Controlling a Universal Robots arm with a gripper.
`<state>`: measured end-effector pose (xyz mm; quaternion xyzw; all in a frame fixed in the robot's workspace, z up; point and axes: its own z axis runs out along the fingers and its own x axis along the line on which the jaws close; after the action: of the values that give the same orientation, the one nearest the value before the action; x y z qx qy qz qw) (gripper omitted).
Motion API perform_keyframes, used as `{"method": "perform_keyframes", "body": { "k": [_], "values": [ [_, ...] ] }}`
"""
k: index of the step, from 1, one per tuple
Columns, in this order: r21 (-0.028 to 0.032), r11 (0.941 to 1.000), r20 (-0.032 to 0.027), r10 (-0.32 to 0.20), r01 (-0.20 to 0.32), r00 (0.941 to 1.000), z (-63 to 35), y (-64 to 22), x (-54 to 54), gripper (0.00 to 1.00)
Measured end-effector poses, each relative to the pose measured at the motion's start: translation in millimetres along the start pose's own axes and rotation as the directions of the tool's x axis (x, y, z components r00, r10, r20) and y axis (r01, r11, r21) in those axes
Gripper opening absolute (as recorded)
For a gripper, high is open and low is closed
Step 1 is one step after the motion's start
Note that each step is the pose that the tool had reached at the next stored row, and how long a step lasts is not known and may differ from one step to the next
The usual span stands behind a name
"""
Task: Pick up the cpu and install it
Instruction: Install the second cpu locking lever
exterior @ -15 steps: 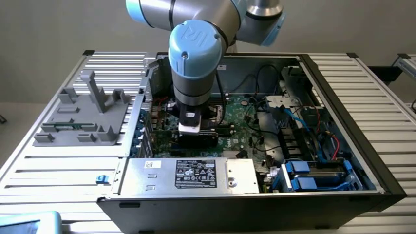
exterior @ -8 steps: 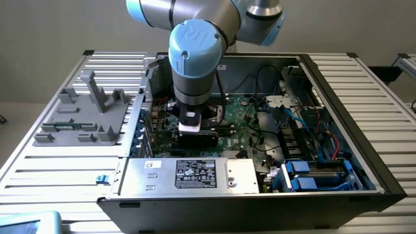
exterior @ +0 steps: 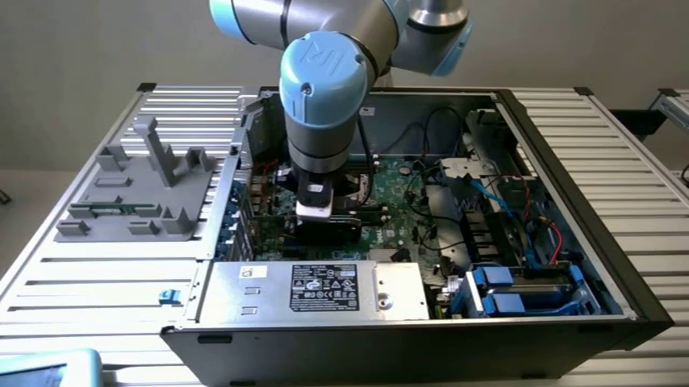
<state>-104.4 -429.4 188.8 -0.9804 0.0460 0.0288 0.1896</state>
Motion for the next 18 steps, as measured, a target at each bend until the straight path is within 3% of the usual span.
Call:
{"method": "perform_keyframes", "body": {
  "k": [18],
  "values": [
    [0.0003, 1.0000, -0.0001, 0.000, 0.000, 1.0000, -1.5, -1.5, 1.8, 0.11]
  ]
}}
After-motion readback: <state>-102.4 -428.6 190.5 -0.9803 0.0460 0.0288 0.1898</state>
